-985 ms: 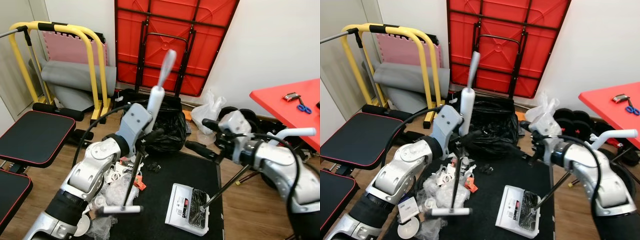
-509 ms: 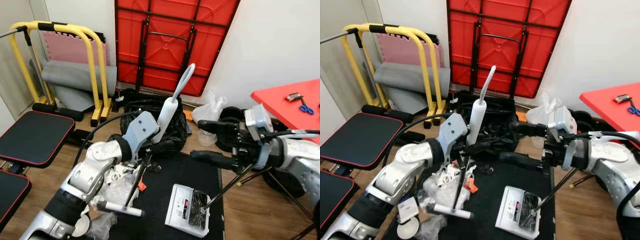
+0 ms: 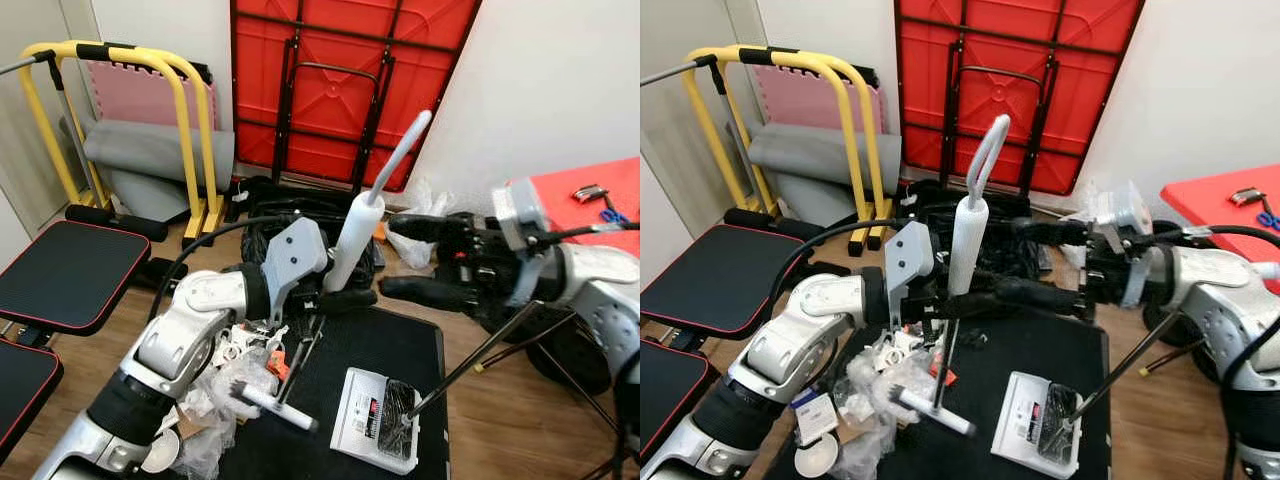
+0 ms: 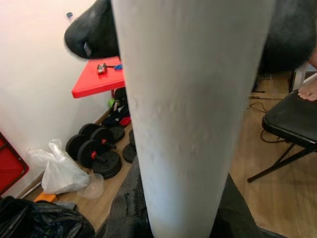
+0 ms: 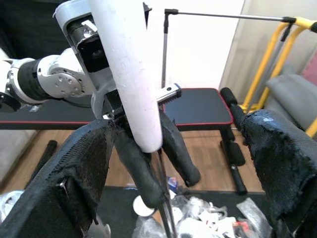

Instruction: Sweep floor

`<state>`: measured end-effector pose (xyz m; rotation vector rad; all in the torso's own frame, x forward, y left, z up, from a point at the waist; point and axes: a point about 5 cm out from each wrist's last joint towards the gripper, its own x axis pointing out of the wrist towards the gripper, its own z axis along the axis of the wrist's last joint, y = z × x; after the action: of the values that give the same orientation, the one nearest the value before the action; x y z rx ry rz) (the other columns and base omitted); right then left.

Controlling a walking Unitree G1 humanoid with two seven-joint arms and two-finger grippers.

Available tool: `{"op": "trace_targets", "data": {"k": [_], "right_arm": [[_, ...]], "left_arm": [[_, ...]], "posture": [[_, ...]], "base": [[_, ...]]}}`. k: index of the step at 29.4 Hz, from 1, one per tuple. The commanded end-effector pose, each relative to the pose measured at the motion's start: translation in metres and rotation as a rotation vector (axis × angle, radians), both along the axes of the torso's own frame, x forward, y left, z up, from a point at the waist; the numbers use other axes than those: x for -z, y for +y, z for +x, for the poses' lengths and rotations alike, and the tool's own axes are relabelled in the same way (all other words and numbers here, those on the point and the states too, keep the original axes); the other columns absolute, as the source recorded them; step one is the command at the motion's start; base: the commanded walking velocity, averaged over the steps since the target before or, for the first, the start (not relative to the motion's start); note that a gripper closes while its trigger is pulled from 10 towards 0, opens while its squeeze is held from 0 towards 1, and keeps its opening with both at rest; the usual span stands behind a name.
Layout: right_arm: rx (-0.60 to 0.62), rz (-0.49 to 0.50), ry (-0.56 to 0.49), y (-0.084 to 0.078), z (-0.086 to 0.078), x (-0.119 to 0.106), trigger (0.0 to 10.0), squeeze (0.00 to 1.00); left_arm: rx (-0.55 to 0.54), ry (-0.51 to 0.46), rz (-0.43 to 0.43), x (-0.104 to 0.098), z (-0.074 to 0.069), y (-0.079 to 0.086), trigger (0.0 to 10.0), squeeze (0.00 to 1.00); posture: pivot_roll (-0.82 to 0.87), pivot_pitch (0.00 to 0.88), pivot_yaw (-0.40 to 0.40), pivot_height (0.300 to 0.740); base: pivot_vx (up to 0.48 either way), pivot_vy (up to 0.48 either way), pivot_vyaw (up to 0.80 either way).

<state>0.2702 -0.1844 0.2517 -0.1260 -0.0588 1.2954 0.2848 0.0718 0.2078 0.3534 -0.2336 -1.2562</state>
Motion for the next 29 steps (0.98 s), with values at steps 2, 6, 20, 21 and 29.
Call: {"op": "trace_targets", "data": {"k": [2, 6, 20, 21, 29], "right_arm": [[-0.021, -0.013, 0.001, 0.010, 0.002, 0.005, 10.0, 0.00], [-0.051, -0.011, 0.007, 0.017, 0.002, 0.006, 10.0, 0.00], [-0.087, -0.066, -0.081, 0.033, 0.002, -0.003, 10.0, 0.00], [-0.095, -0.061, -0.089, 0.035, 0.002, -0.005, 10.0, 0.00], [-0.111, -0.038, -0.102, 0.043, 0.002, -0.008, 10.0, 0.00]], "left_arm": [[0.043, -0.032, -0.008, -0.007, -0.004, -0.007, 10.0, 0.00], [0.048, -0.031, -0.005, -0.006, -0.004, -0.008, 10.0, 0.00], [0.073, -0.016, 0.002, -0.003, -0.007, -0.012, 10.0, 0.00], [0.074, -0.016, 0.003, -0.003, -0.008, -0.012, 10.0, 0.00], [0.086, -0.011, 0.003, -0.002, -0.010, -0.015, 10.0, 0.00]], "posture": [[-0.16, 0.092, -0.143, 0.740], [-0.16, 0.092, -0.143, 0.740], [-0.17, 0.091, -0.148, 0.740], [-0.17, 0.090, -0.149, 0.740], [-0.18, 0.089, -0.151, 0.740]], "base": [[0.000, 0.000, 0.00], [0.000, 0.000, 0.00], [0.000, 0.000, 0.00], [0.000, 0.000, 0.00], [0.000, 0.000, 0.00]]}}
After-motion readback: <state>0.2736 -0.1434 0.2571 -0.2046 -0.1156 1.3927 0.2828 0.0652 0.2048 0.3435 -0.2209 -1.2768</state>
